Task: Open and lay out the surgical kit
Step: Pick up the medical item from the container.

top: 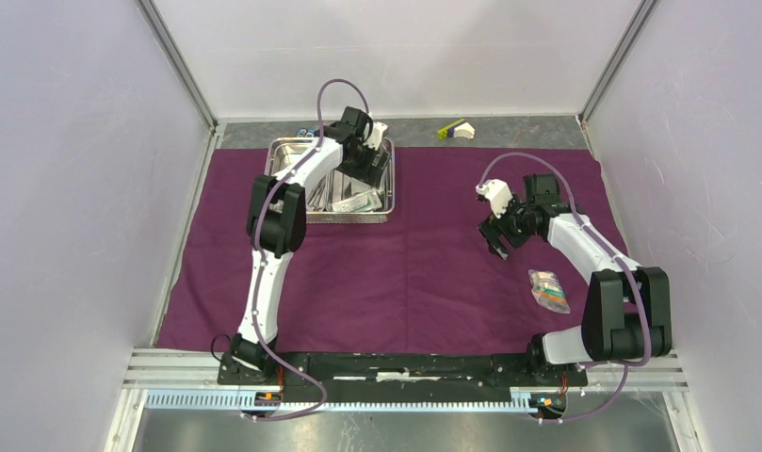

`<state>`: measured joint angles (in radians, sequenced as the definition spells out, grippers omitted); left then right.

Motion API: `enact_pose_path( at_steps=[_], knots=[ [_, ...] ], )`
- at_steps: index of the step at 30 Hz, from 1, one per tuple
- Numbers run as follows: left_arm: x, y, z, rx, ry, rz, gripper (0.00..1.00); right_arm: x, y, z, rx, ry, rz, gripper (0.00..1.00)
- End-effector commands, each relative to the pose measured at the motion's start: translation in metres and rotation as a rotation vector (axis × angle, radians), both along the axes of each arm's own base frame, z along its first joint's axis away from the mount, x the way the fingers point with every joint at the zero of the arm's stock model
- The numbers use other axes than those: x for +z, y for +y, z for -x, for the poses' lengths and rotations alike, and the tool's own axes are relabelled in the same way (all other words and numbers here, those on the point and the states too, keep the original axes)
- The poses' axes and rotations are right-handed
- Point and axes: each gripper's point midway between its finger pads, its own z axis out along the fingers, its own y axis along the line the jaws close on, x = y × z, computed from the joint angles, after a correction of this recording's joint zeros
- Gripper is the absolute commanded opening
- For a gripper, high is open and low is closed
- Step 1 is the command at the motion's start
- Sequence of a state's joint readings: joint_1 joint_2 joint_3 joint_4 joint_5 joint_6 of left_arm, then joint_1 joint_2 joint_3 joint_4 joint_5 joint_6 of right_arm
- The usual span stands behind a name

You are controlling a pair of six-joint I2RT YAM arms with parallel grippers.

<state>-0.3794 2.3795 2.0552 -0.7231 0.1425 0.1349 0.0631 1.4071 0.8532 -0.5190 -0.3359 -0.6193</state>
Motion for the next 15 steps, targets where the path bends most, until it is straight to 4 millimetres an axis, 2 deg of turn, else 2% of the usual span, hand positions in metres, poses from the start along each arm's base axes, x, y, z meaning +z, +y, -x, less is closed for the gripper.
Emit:
enact_pose_path(
  at_steps=[1,7,10,15],
  knots=[
    [-0.009,0.001,0.003,0.044,0.023,-0.011,0.85,0.0,0.001,-0.006,0.012,-0.017,0.001,0.86],
    [-0.007,0.007,0.019,0.019,0.035,-0.027,0.55,-0.007,0.0,-0.005,0.013,0.003,0.011,0.86],
    [-0.003,0.01,0.022,0.014,0.019,-0.04,0.51,-0.008,0.0,-0.004,0.015,0.013,0.01,0.86],
    [0.013,0.01,0.017,0.008,-0.027,-0.032,0.35,-0.01,0.0,-0.003,0.016,0.02,0.01,0.86]
  ],
)
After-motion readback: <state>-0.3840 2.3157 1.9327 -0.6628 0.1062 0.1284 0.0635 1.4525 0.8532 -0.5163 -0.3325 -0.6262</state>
